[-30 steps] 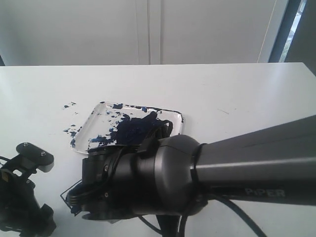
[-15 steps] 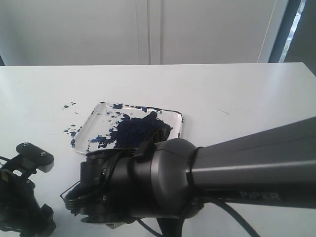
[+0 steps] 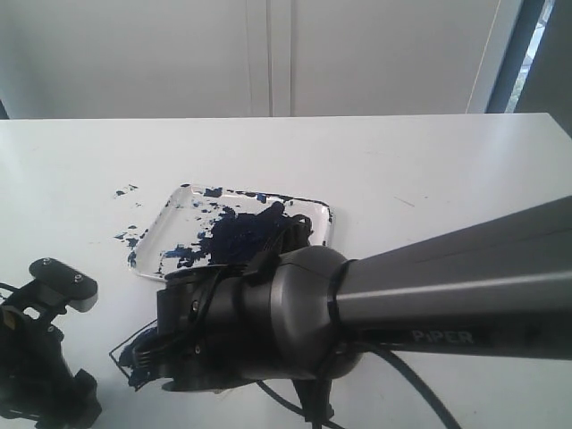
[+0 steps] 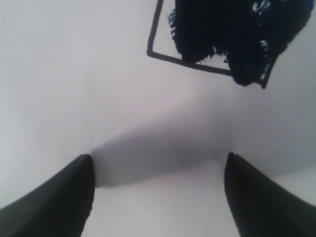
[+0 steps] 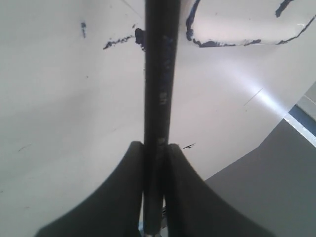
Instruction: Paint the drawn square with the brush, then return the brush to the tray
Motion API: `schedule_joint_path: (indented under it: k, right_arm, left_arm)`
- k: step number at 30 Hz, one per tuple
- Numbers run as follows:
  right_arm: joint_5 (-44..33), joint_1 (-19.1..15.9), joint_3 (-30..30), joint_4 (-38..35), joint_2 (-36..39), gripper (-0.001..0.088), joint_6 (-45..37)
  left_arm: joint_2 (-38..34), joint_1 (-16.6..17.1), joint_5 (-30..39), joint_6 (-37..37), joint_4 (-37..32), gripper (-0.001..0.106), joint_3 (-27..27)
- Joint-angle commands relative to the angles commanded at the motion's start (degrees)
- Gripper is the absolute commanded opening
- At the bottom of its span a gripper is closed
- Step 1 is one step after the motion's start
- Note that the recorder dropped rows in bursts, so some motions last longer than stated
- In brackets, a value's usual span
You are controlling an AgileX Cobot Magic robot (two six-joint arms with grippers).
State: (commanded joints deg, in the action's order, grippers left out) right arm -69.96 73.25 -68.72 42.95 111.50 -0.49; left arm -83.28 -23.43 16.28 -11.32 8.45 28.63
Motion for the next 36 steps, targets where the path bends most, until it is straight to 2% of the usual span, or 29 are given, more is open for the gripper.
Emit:
schedule_joint_path:
  k: [8,13,23,27,32,36]
  right_arm:
    - [0.0,2.7,0.0,-2.6,-0.1,0.0,-1.2]
    - [0.0,3.2,0.0,-4.9,-0.1,0.0,-2.5]
    - [0.0,3.2,0.0,2.0,-0.1,0.0,0.5]
    - [0.0,3.2,0.0,2.5,-0.2,0.0,0.8]
    - [0.0,3.2,0.0,5.6,-2.9,0.0,3.8]
    - [0.0,3.2,0.0,4.9,-5.4,0.0,3.6]
  left_arm:
    - [0.0,0.0,0.0,0.0,0.0,0.075,0.0]
    - [0.0,0.0,0.0,0.0,0.0,0.075,0.0]
    - [0.0,0.0,0.9,0.0,0.0,0.075,0.0]
    - [0.0,0.0,1.1,0.0,0.0,0.075,0.0]
    - [0.0,0.0,1.1,0.0,0.0,0.075,0.0]
    - [0.0,0.0,0.7,0.0,0.0,0.075,0.0]
